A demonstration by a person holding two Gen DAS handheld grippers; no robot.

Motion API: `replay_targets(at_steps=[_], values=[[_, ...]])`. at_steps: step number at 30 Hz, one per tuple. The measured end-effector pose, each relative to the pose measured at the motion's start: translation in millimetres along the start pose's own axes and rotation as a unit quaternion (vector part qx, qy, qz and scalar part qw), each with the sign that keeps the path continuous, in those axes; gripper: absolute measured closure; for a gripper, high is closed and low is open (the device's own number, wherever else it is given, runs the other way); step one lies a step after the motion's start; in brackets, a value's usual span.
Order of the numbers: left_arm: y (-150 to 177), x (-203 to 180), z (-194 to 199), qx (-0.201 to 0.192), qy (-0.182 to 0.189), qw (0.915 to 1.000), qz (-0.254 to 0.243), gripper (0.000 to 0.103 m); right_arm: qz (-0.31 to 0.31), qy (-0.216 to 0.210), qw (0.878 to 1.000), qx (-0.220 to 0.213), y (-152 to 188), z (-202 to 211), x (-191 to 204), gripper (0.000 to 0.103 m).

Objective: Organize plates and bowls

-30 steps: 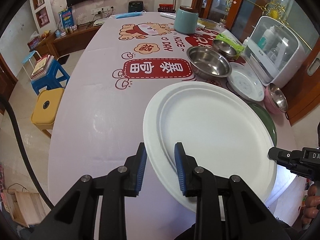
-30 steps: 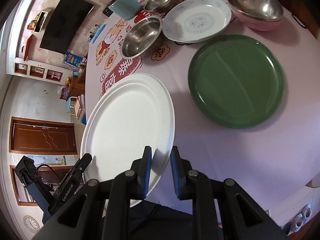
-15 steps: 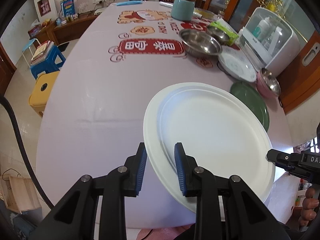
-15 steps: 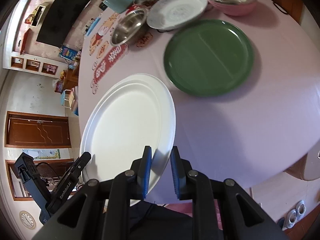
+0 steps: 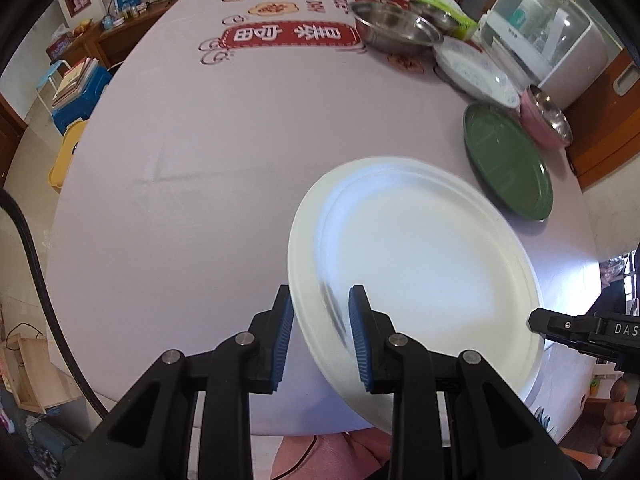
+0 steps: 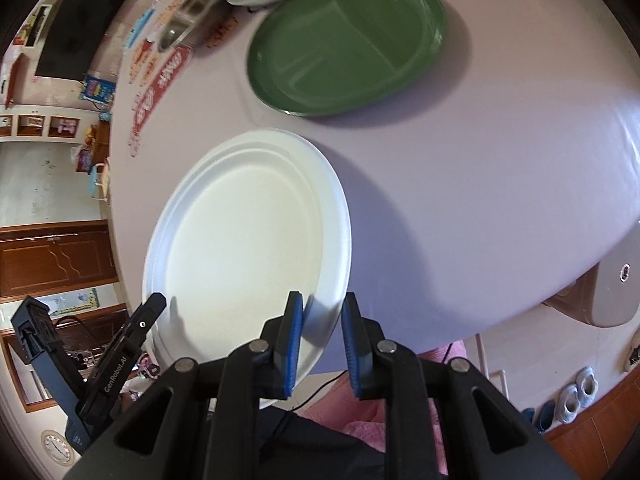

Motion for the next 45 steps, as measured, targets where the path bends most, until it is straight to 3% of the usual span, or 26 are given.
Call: replay_targets(at_steps=[9,19,25,30,32,37,45], values=[[5,2,-25,0.026,0.005,0.9996,-0.005,0.077,0.024,0.049,0.998,-0.010,-3,-13,-2,0.083],[-6,6,-42,0.038,0.017,0.9986,-0.031,0.077,0.070,0.116,0.989,-0.057,-3,-20,11,0.080],[-14,7,-46,0.035,0.022,0.9973,-0.061,0.075,0.064,0.137,0.984,-0.097,-1,-15,14,0.079],[-19,9,-41,0.025,0.035,0.9957,-0.082,0.063,0.056,0.140,0.981,-0.121,2,-9,14,0.077],[-21,9,-36,0.018,0.032,0.9955,-0.087,0.055,0.048,0.139,0.981,-0.127,3,-6,12,0.073],[-26,8,-20,-0.016,0.020,0.9945,-0.102,0.046,0.054,0.139,0.978,-0.148,5,-1,17,0.066],[-24,3,1,-0.049,0.013,0.9929,-0.107,0.044,0.102,0.125,0.972,-0.172,4,6,30,0.057]])
Point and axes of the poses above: each gripper's, at about its wrist camera, not at the fingertips, and z roughly against the way its jaws point, x to its left, y to its underside, the point moved 6 cm from there along -z, roughly the way its jaws point, and after that the axes turned 5 degrees about -y, right-handed, at the moved point
